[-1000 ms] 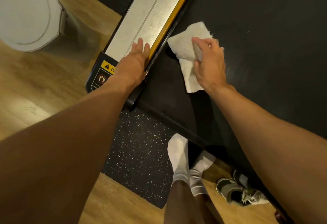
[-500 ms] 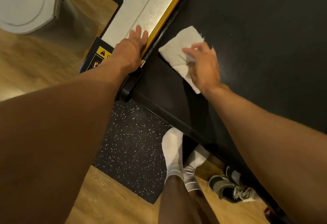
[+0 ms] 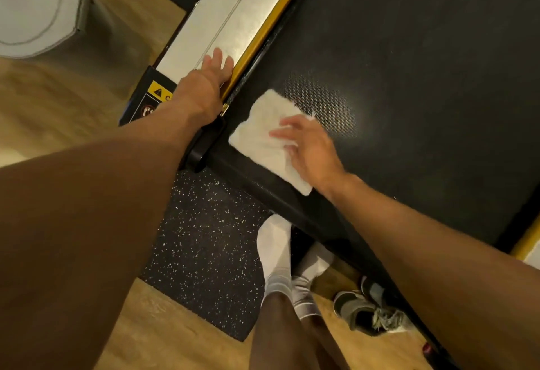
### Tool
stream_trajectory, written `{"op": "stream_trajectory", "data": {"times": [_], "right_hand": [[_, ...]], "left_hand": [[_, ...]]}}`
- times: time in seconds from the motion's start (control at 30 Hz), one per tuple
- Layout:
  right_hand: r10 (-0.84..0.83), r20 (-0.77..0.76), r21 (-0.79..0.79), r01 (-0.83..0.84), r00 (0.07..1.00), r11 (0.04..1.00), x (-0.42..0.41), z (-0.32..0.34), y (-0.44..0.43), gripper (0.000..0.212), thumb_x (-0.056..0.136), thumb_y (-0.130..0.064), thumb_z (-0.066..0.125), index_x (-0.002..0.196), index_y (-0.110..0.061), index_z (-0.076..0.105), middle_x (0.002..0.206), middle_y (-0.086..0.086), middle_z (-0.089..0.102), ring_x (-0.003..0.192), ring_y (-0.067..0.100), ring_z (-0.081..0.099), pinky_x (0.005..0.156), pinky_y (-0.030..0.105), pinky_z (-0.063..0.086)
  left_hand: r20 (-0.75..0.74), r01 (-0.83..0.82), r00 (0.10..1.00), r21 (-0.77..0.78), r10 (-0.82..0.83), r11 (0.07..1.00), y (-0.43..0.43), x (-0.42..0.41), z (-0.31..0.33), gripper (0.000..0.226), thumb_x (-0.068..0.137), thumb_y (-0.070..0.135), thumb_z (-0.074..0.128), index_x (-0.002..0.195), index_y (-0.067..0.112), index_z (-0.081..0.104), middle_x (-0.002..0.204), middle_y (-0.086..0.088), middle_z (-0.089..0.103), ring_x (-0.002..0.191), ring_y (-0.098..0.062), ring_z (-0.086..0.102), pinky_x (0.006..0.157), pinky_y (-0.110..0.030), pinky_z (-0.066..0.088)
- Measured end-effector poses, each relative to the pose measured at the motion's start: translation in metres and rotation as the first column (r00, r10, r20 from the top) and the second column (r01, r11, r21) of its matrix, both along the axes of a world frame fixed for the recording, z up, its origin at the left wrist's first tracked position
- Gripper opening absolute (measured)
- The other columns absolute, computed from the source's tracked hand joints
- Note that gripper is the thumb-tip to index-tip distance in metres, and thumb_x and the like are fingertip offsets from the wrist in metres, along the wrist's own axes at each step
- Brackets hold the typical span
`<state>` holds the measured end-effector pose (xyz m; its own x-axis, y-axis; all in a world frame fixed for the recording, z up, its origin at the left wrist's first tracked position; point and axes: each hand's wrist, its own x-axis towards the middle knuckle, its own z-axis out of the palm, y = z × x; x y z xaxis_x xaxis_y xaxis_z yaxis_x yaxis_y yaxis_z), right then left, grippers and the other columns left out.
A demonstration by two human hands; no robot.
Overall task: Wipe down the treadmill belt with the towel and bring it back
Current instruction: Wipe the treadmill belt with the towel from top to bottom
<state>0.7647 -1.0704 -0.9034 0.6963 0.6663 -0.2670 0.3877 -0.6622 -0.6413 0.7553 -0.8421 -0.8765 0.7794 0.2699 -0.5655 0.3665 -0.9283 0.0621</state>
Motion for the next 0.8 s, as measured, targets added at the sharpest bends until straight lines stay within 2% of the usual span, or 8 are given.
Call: {"op": "stream_trajectory", "data": {"times": [0.07,0.17,0.27,0.4,0.47,0.57,0.67,0.8], "right_hand": [[0.098,-0.031,0.016,-0.097,0.995,0.995,-0.02,0.003,-0.017,0.035,0.085,0.006,0.06,0.107,-0.017,0.073,0.122,0.008,0.061,0.11,0.027,0.054,0.098,0.024,0.038],[-0.166,0.104,0.05,0.162,0.981,0.986,0.014,0.002,-0.033,0.036,0.082,0.006,0.06,0.107,-0.016,0.072,0.118,0.004,0.062,0.106,0.016,0.054,0.097,0.005,0.026],[-0.404,0.154,0.051,0.401,0.902,0.915,0.047,-0.007,-0.049,0.036,0.082,0.003,0.058,0.11,-0.016,0.07,0.113,0.003,0.062,0.105,0.02,0.058,0.098,0.013,0.034],[-0.158,0.054,-0.031,0.159,0.986,0.987,0.0,-0.004,-0.052,0.037,0.085,0.003,0.057,0.114,-0.018,0.068,0.118,0.004,0.059,0.11,0.023,0.053,0.096,0.025,0.04],[-0.067,-0.034,-0.019,0.066,0.997,0.998,-0.015,0.005,-0.061,0.038,0.086,0.005,0.058,0.11,-0.021,0.071,0.119,0.0,0.062,0.11,0.019,0.054,0.097,0.012,0.034],[-0.277,0.026,0.044,0.276,0.96,0.96,0.013,0.016,-0.077,0.036,0.081,0.007,0.06,0.102,-0.018,0.074,0.112,-0.001,0.068,0.106,0.015,0.06,0.098,0.011,0.034],[-0.512,0.007,-0.034,0.512,0.859,0.858,0.045,0.017,-0.097,0.033,0.083,0.003,0.058,0.104,-0.017,0.072,0.113,0.0,0.068,0.107,0.015,0.061,0.101,0.019,0.038],[-0.341,-0.042,-0.066,0.338,0.939,0.939,0.005,0.011,-0.113,0.031,0.081,0.003,0.063,0.102,-0.017,0.074,0.114,0.002,0.069,0.108,0.02,0.061,0.099,0.016,0.035]], "left_hand": [[-0.018,0.012,1.0,0.0,-0.012,1.0,0.001,0.0,0.001,0.094,0.088,-0.008,0.059,0.154,0.02,-0.001,0.161,-0.005,-0.012,0.148,-0.032,0.008,0.114,-0.044,0.029],[0.009,-0.013,1.0,-0.032,0.013,0.999,-0.004,-0.001,0.004,0.094,0.087,-0.011,0.057,0.155,0.022,0.001,0.161,-0.003,-0.013,0.148,-0.032,0.01,0.111,-0.042,0.032],[0.024,-0.024,0.999,-0.026,0.025,0.999,-0.005,-0.003,0.002,0.094,0.086,-0.012,0.056,0.155,0.022,0.002,0.162,-0.003,-0.012,0.148,-0.031,0.007,0.113,-0.042,0.03],[-0.014,-0.022,1.0,-0.014,0.021,1.0,-0.005,0.001,0.006,0.094,0.086,-0.012,0.057,0.155,0.021,0.003,0.162,-0.005,-0.011,0.148,-0.032,0.006,0.115,-0.044,0.028],[-0.041,-0.004,0.999,0.013,0.005,1.0,-0.008,0.004,0.009,0.092,0.086,-0.01,0.059,0.155,0.018,0.004,0.162,-0.007,-0.01,0.148,-0.033,0.006,0.115,-0.045,0.027],[-0.088,-0.015,0.996,0.019,0.017,1.0,-0.011,0.011,0.012,0.091,0.086,-0.008,0.059,0.154,0.015,0.004,0.161,-0.009,-0.01,0.148,-0.033,0.004,0.116,-0.045,0.025],[-0.094,-0.076,0.993,0.021,0.077,0.997,-0.02,0.017,0.01,0.09,0.086,-0.002,0.063,0.154,0.009,0.006,0.161,-0.01,-0.008,0.148,-0.032,0.003,0.117,-0.046,0.023],[0.07,-0.081,0.994,0.007,0.08,0.997,-0.057,0.014,0.004,0.069,0.09,0.008,0.06,0.148,0.005,0.024,0.16,-0.014,0.002,0.147,-0.034,0.007,0.118,-0.045,0.019]]}}
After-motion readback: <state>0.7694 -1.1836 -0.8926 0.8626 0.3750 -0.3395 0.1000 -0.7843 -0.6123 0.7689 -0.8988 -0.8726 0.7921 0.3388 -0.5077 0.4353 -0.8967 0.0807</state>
